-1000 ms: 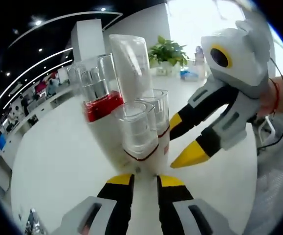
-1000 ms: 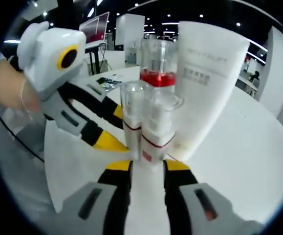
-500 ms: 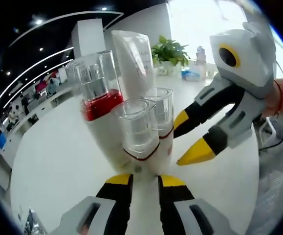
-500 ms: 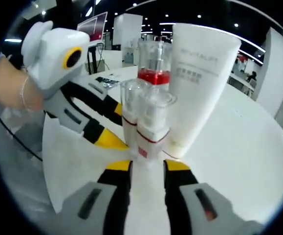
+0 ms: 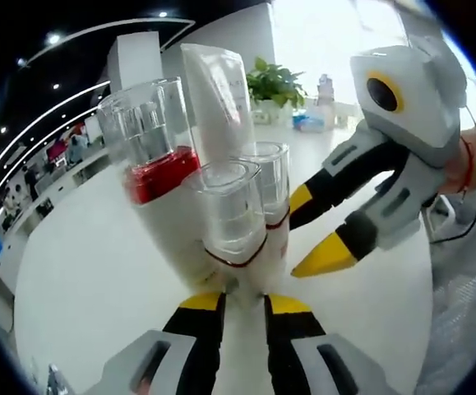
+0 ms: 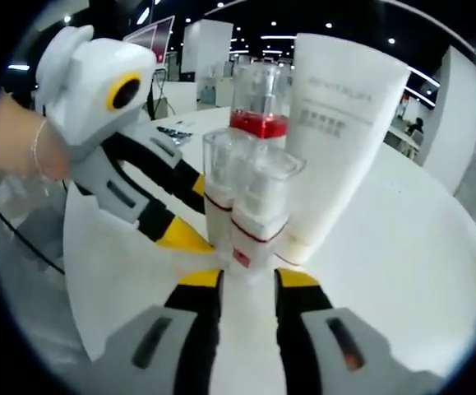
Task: Arrange the skincare products in the storage area until every visible bottle or jar stands upright without overlapping.
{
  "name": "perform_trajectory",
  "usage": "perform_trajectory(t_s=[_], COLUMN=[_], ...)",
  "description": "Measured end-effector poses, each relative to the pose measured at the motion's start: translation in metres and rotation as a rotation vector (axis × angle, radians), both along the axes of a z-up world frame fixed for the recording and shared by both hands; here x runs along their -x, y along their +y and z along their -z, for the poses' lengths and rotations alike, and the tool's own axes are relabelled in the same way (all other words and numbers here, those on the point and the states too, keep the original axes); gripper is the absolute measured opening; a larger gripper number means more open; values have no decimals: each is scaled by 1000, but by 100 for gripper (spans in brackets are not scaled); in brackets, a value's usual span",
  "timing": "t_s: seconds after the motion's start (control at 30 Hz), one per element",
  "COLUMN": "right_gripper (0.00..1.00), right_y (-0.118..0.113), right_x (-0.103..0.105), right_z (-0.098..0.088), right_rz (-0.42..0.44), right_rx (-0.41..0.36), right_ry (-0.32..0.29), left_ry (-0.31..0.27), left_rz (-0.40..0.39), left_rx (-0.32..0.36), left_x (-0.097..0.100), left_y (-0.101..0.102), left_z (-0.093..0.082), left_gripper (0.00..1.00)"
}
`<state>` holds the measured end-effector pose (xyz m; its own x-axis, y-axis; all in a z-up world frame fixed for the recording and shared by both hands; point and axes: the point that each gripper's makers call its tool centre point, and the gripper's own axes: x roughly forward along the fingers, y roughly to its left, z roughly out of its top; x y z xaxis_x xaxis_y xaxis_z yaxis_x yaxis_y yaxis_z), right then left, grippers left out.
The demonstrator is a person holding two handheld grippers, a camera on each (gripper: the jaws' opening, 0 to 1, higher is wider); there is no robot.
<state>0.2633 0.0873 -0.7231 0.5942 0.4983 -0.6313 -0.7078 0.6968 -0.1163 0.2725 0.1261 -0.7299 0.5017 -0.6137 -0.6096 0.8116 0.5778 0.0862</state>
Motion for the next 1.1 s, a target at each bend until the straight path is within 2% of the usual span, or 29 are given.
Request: perform_trajectory(t_s=[0.37,0.47,0.53,0.7,0.8,0.87,0.93,1.07,1.1], right_gripper=[22,22,22,22,22,22,22,22,22], right_y=[1,-3,-8,-17,-15,-10,-4,19,23], right_x=[5,8,10,23,27,31,35,48,50], right_z=[-4,-7,-12,-34,-50,-63,-79,-118,-123], right_rz=[25,27,32,89,102,88,79,24,18], right_rx=[-26,-17,-17,-165,-250,-304,-349,-455,-467], right_ry=[-2,-11,-24,-20,-16,-15,-15,-62,-61], left_ry=[13,46,44,44,22,-26,-41,-91,-122], left_rz=[8,-23,-19,-10,-31,-47,-70,-146,-170], left_rx=[13,34,30,21,65,86,93,115,108], left_x=[1,5,11,23,28,31,34,41,42], left_y=[-2,6,15,42,59,75,89,129,141], left_z=[0,-5,-12,-33,-56,-74,-85,-108,-114], left_gripper=[21,25,26,27,27,28,28,29,29])
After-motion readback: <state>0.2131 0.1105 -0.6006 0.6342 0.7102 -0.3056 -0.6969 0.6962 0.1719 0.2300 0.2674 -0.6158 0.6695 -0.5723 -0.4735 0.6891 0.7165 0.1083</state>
